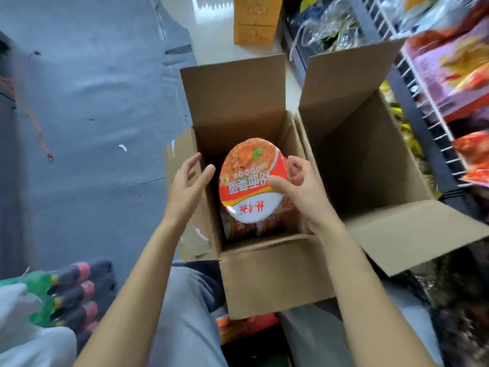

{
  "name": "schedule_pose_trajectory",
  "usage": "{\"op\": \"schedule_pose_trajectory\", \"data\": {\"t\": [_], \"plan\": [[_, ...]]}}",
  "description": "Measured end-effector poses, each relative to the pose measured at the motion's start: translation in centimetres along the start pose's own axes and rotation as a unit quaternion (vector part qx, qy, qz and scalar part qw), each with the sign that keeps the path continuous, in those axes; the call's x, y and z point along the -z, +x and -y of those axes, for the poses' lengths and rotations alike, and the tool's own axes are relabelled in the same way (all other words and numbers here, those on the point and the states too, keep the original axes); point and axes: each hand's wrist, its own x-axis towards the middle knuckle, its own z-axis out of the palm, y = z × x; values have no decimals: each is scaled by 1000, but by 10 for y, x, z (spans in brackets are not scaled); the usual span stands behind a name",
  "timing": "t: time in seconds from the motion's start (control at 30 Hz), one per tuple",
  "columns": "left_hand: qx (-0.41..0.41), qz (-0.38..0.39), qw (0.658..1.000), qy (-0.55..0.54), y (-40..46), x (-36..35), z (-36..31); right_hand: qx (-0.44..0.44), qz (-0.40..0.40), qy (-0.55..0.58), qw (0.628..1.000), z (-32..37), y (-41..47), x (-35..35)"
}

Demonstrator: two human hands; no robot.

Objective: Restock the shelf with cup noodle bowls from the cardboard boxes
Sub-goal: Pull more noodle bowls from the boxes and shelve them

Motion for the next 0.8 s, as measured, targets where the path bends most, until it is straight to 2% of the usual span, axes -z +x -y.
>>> {"op": "schedule_pose_trajectory", "data": {"t": [0.07, 0.13, 0.23, 0.33, 0.43, 0.53, 0.6, 0.7, 0.8], "plan": [[-44, 102, 992, -64, -30, -10, -31, 7, -12, 124, 992, 20, -29, 22], [-94, 199, 970, -106, -57, -24, -64, 16, -30, 200, 979, 35, -58, 44], [-205, 274, 936, -81, -81, -47, -114, 62, -46, 266, 961, 52, -94, 77], [-286, 331, 897, -64, -91, -77, -167, 161, -64, 298, 939, 65, -124, 116], [-351, 349, 867, -55, -100, -127, -222, 260, -120, 260, 922, 75, -151, 159], [-387, 364, 844, -77, -116, -187, -268, 320, -238, 177, 899, 88, -172, 206], [-396, 356, 841, -96, -126, -228, -291, 347, -310, 123, 877, 97, -180, 238], [-390, 343, 846, -115, -140, -288, -316, 321, -466, 14, 824, 104, -182, 286], [-390, 369, 836, -109, -161, -334, -335, 280, -579, 15, 766, 101, -184, 325]]}}
